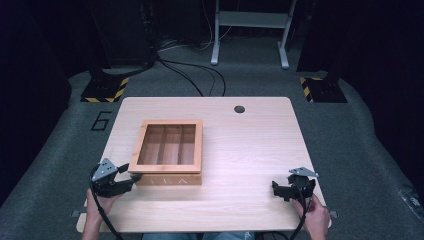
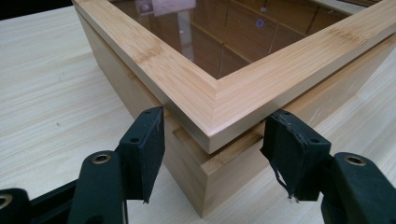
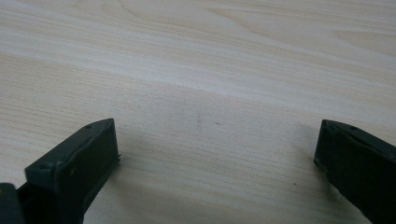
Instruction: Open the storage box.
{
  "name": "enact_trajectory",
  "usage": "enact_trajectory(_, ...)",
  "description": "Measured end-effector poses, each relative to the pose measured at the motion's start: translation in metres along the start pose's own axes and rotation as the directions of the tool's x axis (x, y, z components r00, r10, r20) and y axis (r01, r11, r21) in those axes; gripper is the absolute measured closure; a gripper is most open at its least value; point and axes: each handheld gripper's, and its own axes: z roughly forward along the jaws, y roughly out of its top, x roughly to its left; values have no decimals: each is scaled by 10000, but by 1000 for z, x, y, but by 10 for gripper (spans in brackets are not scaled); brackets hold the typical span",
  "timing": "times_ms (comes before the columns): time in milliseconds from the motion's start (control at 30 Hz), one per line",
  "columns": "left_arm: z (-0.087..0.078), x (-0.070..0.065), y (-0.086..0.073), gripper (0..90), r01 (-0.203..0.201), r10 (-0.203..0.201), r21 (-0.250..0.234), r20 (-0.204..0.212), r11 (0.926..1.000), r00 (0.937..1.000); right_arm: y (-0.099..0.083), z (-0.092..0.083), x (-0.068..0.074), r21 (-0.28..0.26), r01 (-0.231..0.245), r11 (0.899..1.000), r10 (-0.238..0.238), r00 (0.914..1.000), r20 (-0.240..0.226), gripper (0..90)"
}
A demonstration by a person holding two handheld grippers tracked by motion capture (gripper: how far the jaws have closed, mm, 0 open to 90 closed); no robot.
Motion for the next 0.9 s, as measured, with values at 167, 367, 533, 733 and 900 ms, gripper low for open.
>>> enact_trajectory(167, 1, 0, 5, 366, 6, -6, -30, -85, 10000, 10000, 0, 0, 0, 7, -14, 10000, 14, 10000, 3, 0)
enact_trajectory(367, 0, 0, 10, 352, -10, 8, -92, -173, 10000, 9999, 0, 0, 0, -17, 19, 10000, -19, 10000, -5, 0)
enact_trajectory(533, -1, 1, 15, 334, 70, -75, -260, -217, 9996, 9997, 0, 0, 0, -15, 19, 10000, -19, 10000, -5, 0)
enact_trajectory(733, -2, 2, 20, 335, 23, -31, -434, -206, 9991, 9998, 0, 0, 0, 5, -9, 10000, 9, 10000, 1, 0)
enact_trajectory(900, -1, 2, 23, 336, 25, -43, -589, -297, 9983, 9996, 0, 0, 0, -21, 33, 10000, -33, 10000, -7, 0)
